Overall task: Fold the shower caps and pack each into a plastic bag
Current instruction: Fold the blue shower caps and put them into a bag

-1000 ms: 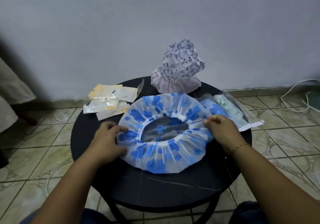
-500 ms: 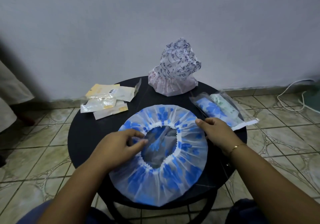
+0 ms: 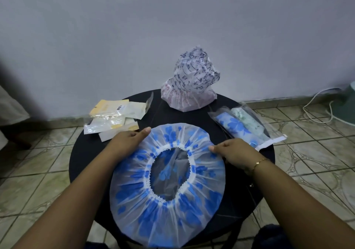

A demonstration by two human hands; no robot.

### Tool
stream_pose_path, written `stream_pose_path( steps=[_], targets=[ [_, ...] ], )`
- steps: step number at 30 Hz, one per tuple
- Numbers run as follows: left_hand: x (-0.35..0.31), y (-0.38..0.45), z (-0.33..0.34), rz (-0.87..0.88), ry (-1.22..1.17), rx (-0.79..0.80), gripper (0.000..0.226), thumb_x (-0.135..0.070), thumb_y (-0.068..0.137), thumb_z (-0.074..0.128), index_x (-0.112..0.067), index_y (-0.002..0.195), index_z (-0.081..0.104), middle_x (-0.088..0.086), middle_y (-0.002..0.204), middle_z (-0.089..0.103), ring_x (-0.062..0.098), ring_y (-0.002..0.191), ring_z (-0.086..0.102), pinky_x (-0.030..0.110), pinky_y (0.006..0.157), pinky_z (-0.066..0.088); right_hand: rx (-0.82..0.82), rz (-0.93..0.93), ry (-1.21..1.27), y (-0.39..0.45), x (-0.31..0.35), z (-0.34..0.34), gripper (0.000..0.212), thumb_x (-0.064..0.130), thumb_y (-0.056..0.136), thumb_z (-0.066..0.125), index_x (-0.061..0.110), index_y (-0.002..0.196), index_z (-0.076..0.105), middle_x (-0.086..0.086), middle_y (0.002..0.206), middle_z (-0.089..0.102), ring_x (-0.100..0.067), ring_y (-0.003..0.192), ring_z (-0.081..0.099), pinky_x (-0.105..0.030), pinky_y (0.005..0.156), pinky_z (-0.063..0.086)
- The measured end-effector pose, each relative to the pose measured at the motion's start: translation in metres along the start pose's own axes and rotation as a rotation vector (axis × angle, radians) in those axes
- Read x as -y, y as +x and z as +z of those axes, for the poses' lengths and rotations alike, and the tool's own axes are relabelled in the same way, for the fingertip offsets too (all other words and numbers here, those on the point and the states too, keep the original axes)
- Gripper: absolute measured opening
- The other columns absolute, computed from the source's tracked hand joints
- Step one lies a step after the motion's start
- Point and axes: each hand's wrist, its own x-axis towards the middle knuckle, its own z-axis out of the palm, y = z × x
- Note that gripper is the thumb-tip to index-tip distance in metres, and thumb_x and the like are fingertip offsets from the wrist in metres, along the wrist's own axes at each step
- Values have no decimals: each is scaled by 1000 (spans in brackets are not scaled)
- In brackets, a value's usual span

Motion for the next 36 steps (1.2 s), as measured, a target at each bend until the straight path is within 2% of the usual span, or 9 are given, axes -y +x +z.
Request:
stream_pose_path(
  steps=[3, 9, 12, 15, 18, 21, 26, 31, 36],
  targets=[
    [8, 5, 1, -7, -35, -46, 42, -48, 86, 61, -7, 80, 69, 9, 82, 69, 22, 77, 63, 31, 72, 47, -76, -7, 125, 6, -1, 2, 10, 17, 81, 72, 7, 81, 71, -10, 89, 71, -20, 81, 64, -31, 81, 51],
    [34, 13, -14, -80, 48, -85, 29, -37, 89, 61, -11, 76, 64, 6, 81, 66, 23, 80, 60, 32, 74, 44, -237, -14, 161, 20, -3, -6, 5, 9, 80, 71, 4, 81, 70, -13, 85, 67, -23, 81, 61, -32, 80, 51],
    [41, 11, -16, -67, 16, 57, 13, -12, 88, 61, -16, 100, 65, 2, 98, 66, 18, 92, 61, 31, 81, 47, -198, -56, 165, 20, -1, -1, 6, 14, 85, 66, 9, 82, 67, -5, 80, 65, -16, 73, 59, -26, 66, 48],
    [37, 8, -17, 47, -170, 202, 53, 12, 86, 47, -15, 131, 48, 2, 125, 56, 18, 115, 53, 31, 90, 47, -144, -119, 284, 19, 2, 1, 9, 17, 90, 61, 16, 82, 66, -3, 83, 66, -16, 76, 60, -28, 72, 49],
    [28, 8, -11, -30, -316, 123, 25, -22, 89, 55, -21, 113, 64, 4, 114, 64, 25, 104, 60, 35, 84, 50, -88, -128, 382, 17, 5, 4, 8, 18, 91, 59, 17, 88, 66, -4, 87, 67, -17, 77, 62, -28, 73, 52],
    [22, 6, -4, -80, -145, 107, 48, -63, 80, 57, -17, 87, 69, 2, 91, 68, 22, 86, 65, 39, 83, 51, -87, -110, 391, 13, 7, 8, 10, 21, 88, 63, 14, 84, 67, -4, 83, 68, -17, 74, 63, -28, 71, 52],
    [17, 8, 7, -13, -140, -22, 31, -39, 86, 65, -9, 82, 67, -2, 74, 66, 11, 64, 56, 23, 58, 42, -170, -57, 407, 17, 5, 9, 12, 18, 86, 66, 6, 83, 69, -6, 74, 67, -19, 67, 62, -28, 64, 53],
    [21, 12, 11, -14, -133, -131, 26, -38, 90, 60, -13, 85, 65, 2, 83, 66, 15, 74, 58, 29, 65, 43, -220, -110, 285, 21, 7, 15, 12, 19, 89, 62, 11, 82, 67, -7, 87, 68, -19, 81, 61, -30, 77, 49],
    [34, 11, 5, -28, -107, -268, 22, -36, 92, 55, -18, 104, 61, 2, 103, 64, 18, 87, 57, 33, 75, 44, -241, -204, 95, 14, 10, 8, 30, 25, 90, 60, 8, 115, 61, -4, 109, 62, -14, 96, 57, -25, 83, 41]
  ],
)
